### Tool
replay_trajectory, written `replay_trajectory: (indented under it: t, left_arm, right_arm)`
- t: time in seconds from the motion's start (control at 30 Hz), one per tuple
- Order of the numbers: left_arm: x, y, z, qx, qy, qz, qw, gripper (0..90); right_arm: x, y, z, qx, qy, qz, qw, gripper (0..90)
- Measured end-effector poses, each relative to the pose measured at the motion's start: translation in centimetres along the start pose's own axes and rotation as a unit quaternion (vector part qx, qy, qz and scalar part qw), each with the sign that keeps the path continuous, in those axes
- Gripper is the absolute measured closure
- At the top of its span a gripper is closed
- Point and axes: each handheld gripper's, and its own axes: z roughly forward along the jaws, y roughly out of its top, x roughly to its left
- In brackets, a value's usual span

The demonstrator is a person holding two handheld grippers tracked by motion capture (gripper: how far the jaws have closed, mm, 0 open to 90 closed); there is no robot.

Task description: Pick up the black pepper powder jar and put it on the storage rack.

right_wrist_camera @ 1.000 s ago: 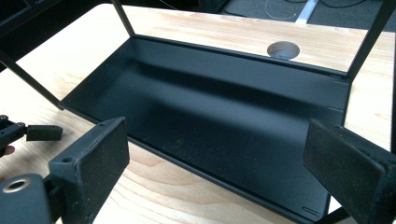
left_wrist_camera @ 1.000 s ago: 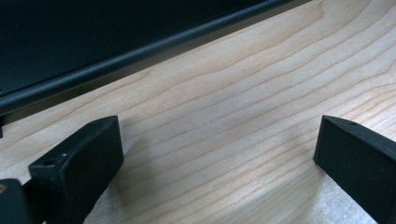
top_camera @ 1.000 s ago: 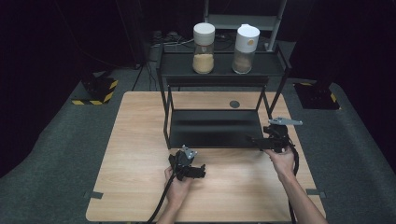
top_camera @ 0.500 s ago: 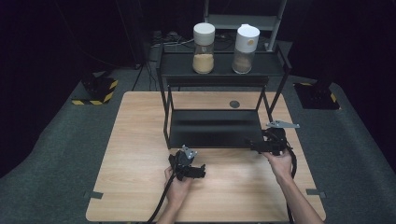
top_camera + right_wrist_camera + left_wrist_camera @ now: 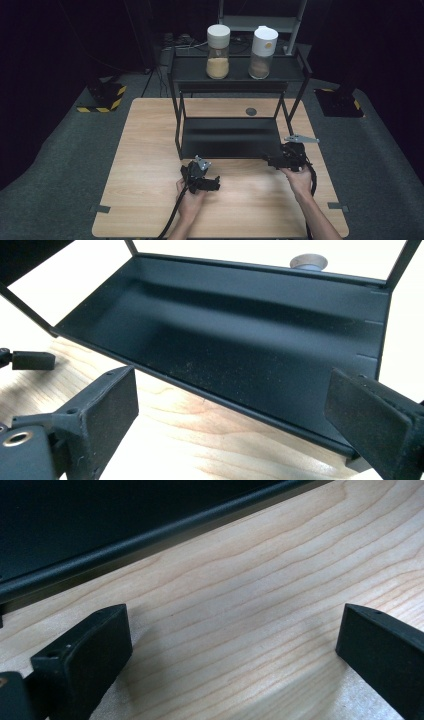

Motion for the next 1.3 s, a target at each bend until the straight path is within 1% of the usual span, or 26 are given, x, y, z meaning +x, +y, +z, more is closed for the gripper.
replay_trajectory:
  t: [0.53,0.67,0.83,0.93,1.0,1.13,1.2,1.3]
  left_arm:
    - [0.0,0.0,0.0,0.0,0.0,0.0,1.0,1.2]
    - [0.0,0.0,0.0,0.0,0.0,0.0,1.0,1.2]
    - [0.0,0.0,0.0,0.0,0.0,0.0,1.0,1.2]
    - [0.0,0.0,0.0,0.0,0.0,0.0,1.0,1.2]
    - [0.0,0.0,0.0,0.0,0.0,0.0,1.0,1.2]
    - [0.0,0.0,0.0,0.0,0.0,0.0,1.0,1.2]
    - [0.0,0.0,0.0,0.0,0.0,0.0,1.0,1.2]
    - [0.0,0.0,0.0,0.0,0.0,0.0,1.0,1.2]
  right_arm:
    - [-0.1,-1.7,0.5,0.013,-0.004,0.003,0.9999,6.7]
    - [0.0,-2.2,0.8,0.017,-0.008,-0.001,0.9998,6.7]
    - [0.5,-2.8,1.3,0.035,-0.017,-0.01,0.9992,6.6]
    - [0.5,-3.1,1.5,0.039,-0.018,-0.011,0.999,6.6]
    - [0.7,-3.3,1.7,0.047,-0.021,-0.015,0.9986,6.6]
    - [0.9,-3.8,2.0,0.057,-0.024,-0.012,0.998,6.6]
    - [1.3,-4.1,2.5,0.068,-0.03,-0.015,0.9971,6.6]
    - [1.6,-4.4,2.7,0.073,-0.036,-0.021,0.9965,6.6]
